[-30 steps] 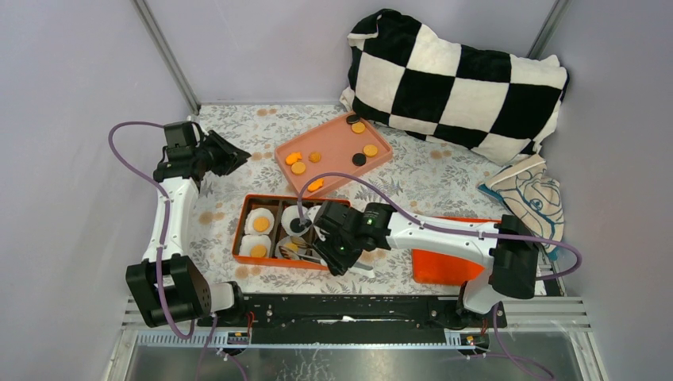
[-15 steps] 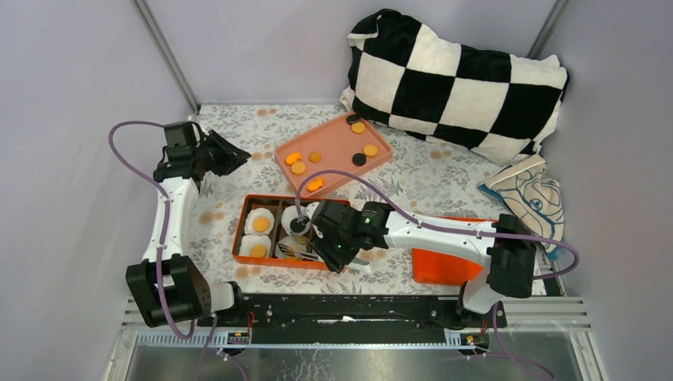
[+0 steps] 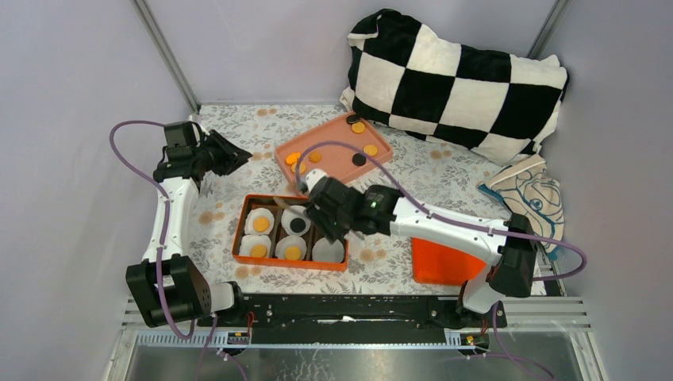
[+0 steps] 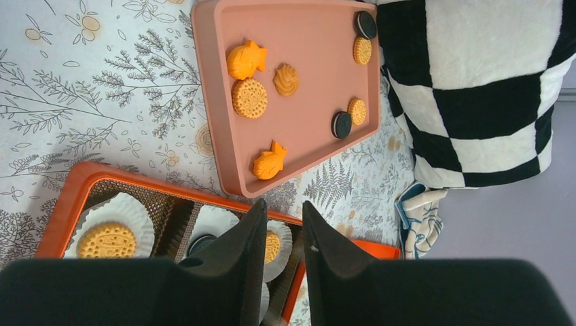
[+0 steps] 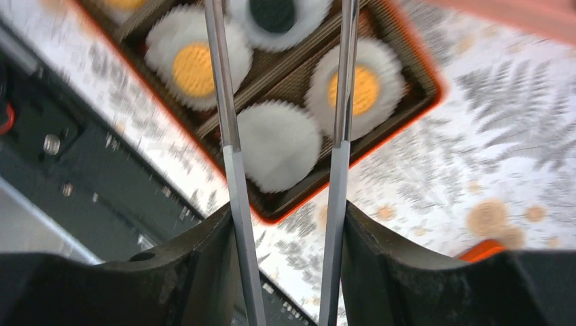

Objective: Pack the cookies

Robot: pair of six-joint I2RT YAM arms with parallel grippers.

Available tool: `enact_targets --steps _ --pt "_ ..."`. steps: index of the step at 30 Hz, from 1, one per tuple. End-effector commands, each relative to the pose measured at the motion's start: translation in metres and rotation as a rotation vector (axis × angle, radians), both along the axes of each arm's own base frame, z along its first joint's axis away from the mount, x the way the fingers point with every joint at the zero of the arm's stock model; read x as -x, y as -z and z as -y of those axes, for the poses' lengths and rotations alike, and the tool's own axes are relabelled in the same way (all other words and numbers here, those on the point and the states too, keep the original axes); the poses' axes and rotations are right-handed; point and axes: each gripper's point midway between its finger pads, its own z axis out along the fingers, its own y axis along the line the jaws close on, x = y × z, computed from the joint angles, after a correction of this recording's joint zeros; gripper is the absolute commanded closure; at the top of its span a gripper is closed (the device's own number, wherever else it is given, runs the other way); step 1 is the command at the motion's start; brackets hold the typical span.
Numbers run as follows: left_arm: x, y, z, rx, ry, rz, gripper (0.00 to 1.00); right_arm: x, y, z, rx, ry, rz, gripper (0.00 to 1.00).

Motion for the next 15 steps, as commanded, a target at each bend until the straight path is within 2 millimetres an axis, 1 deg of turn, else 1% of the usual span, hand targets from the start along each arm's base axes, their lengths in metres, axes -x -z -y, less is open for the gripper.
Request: enact_targets --steps 1,3,5,7,11,15 --pt "-0.002 -0.010 0.000 -0.004 0.015 0.047 0.70 -0.082 -0.053 0.017 -0.060 0.196 0.198 0.44" --pt "-0.002 -0.009 0.000 -0.002 0.017 0.044 0.70 -0.113 -0.043 0.023 -0.050 0.245 0.185 0.44" --pt "-0.003 -0.007 0.000 -0.002 0.017 0.039 0.70 -0.133 -0.033 0.020 -0.042 0.255 0.176 0.44" --pt "-0.003 -0.005 0.000 -0.003 0.018 0.032 0.70 -0.147 -0.021 0.013 -0.012 0.249 0.165 0.44" --pt "-0.004 0.002 -0.002 -0.009 0.016 0.013 0.70 -0.155 0.003 -0.003 0.027 0.201 0.116 0.44" --pt "-0.006 0.006 -0.003 -0.012 0.015 0.004 0.70 -0.153 0.028 -0.008 0.070 0.177 0.069 0.44"
